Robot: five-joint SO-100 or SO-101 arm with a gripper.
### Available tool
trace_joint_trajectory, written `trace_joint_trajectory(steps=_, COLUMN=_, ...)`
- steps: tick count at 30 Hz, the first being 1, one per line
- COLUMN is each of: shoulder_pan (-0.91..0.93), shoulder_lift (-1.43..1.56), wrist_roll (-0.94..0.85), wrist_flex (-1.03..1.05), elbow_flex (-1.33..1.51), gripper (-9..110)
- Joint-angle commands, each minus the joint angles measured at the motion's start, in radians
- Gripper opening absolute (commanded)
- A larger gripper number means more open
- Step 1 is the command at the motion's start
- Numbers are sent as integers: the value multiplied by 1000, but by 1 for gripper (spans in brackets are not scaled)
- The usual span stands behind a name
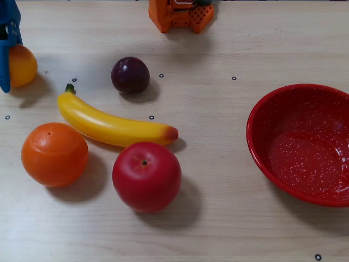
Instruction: Put peach in the red bowl.
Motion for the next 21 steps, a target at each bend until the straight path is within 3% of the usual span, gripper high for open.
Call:
trace_joint_trajectory(steps=1, shoulder_pan=-14, shoulder_lift=66, wrist_roll=-2, wrist_flex=5, elbow_flex=-80, gripper=47)
trace_joint_trajectory(steps=11, shoulder_pan=-31, shoulder_lift=58, wrist_roll=20, wrist_flex=-6, elbow_flex=-83, gripper=47)
trace_joint_trajectory(steps=21, shoulder_pan=-40, shoulder_lift=49, wrist_roll=8, wrist_flex=-8, elbow_flex=-83, gripper=36)
